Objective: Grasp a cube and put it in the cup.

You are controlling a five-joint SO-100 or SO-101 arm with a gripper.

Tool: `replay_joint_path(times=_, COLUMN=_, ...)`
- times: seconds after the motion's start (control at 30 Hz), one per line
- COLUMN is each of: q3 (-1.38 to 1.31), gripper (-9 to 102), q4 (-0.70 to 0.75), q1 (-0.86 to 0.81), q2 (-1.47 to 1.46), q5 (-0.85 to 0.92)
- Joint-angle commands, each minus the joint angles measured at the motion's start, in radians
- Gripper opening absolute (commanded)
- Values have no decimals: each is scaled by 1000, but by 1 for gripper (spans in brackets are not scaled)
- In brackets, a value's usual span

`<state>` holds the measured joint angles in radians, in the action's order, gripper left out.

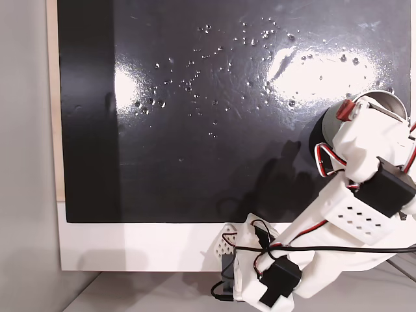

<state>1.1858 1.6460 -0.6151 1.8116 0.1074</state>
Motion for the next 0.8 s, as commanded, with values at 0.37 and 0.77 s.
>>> replay_joint_path(times=0.37, q3=-64, gripper=2, q4=64, q1=-192, q2=-124, q5=135)
replay_joint_path(times=0.77, q3=-64, gripper=2, q4=66, q1=-218, q2=-153, q5=135)
